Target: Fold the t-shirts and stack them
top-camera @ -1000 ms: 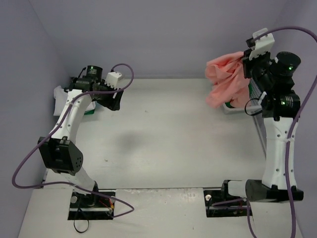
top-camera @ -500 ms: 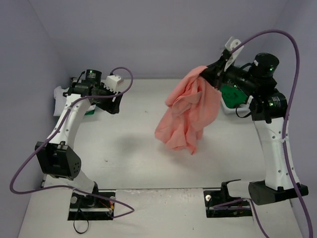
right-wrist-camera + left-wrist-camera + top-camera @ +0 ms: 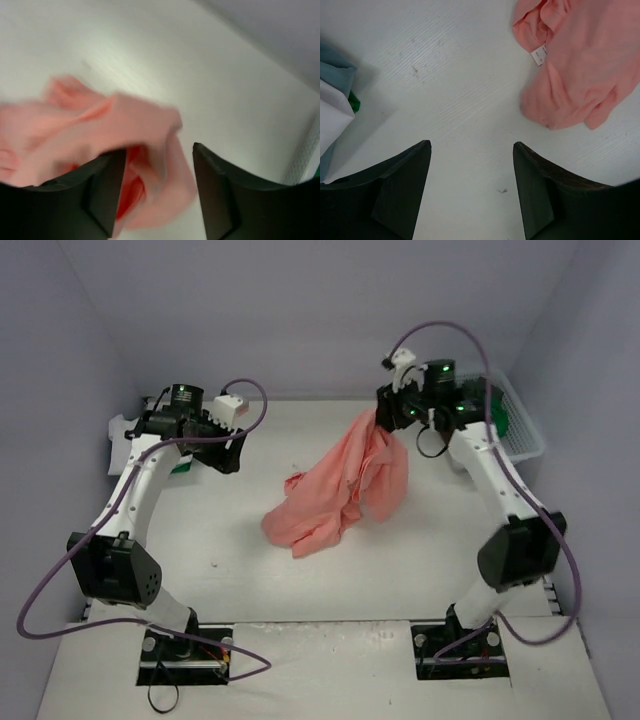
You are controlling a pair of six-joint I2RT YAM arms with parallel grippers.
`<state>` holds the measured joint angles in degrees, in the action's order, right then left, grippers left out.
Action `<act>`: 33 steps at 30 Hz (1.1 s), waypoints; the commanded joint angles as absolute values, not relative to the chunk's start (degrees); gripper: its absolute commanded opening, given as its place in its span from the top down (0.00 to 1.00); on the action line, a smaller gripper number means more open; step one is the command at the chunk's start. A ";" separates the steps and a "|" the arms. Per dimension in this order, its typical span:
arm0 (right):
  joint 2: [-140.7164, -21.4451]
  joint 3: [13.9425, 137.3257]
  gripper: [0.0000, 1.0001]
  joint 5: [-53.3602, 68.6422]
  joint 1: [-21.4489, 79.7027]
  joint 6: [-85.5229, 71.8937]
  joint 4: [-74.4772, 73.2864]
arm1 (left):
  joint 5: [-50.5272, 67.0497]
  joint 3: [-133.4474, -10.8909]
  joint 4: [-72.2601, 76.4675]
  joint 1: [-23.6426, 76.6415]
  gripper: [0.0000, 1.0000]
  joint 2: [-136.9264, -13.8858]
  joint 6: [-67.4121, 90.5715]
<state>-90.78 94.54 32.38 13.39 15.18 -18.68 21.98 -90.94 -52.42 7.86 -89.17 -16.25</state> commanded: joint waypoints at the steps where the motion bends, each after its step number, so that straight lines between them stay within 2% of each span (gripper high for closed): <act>1: -100.35 88.53 0.43 7.02 17.29 20.47 -21.45 | 22.15 -92.46 -51.15 7.65 0.39 -88.50 -16.52; 3: -100.72 83.18 0.38 1.52 18.71 21.44 -19.00 | 22.15 -92.55 -51.42 7.56 0.39 -88.68 -16.44; 5: -99.24 80.61 0.33 2.46 19.42 21.53 -18.20 | 22.24 -92.72 -51.68 7.65 0.39 -88.59 -16.44; 6: -97.31 79.38 0.25 2.63 19.77 21.27 -17.85 | 22.32 -92.90 -51.85 7.65 0.39 -88.51 -16.35; 7: -96.43 79.02 0.24 2.29 20.73 21.18 -17.93 | 22.24 -93.07 -52.38 7.65 0.39 -88.51 -16.43; 15: -87.20 76.56 0.23 0.36 26.54 21.89 -20.74 | 21.80 -93.52 -55.11 9.40 0.39 -86.84 -16.87; 21: -84.47 72.34 0.24 2.28 31.01 21.71 -21.18 | 23.46 -92.20 -57.04 11.86 0.39 -84.64 -17.05; 33: -93.42 67.76 0.26 2.11 33.57 25.58 -19.42 | 22.15 -89.21 -56.34 15.12 0.39 -82.88 -17.31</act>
<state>-91.96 67.92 3.36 33.74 23.94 -21.02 22.39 -88.29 -56.86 15.27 -85.65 -16.47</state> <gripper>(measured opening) 0.746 0.611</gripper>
